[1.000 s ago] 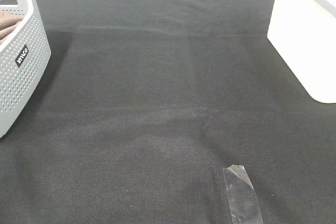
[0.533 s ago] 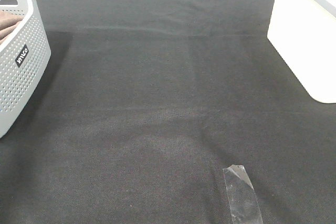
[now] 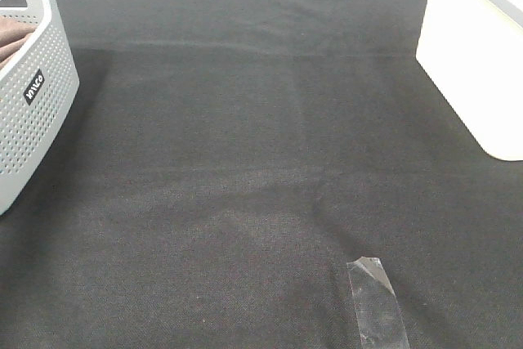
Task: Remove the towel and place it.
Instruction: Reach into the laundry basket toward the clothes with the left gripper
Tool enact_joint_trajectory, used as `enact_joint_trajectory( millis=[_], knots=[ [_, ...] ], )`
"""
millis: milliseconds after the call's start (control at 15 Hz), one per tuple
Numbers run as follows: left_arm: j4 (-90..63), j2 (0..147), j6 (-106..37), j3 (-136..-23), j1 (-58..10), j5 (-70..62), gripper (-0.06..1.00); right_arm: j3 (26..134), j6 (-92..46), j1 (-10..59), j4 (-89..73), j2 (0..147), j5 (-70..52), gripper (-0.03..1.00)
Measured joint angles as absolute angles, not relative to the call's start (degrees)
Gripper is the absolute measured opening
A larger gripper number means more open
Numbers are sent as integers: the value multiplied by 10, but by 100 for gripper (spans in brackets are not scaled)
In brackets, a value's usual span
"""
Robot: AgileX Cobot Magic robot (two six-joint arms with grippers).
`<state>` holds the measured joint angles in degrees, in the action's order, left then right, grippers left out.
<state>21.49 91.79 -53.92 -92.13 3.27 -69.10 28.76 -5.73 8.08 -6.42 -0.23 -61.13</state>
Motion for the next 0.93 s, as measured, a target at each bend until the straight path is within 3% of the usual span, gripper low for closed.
enact_joint_trajectory(
  millis=[467, 933],
  knots=[
    [208, 1069, -606, -922, 124, -619, 98, 288, -57, 81, -64, -2, -611, 76],
    [174, 1158, -666, -953, 140, -536, 98, 288, -57, 81, -64, -2, -611, 76]
  ],
)
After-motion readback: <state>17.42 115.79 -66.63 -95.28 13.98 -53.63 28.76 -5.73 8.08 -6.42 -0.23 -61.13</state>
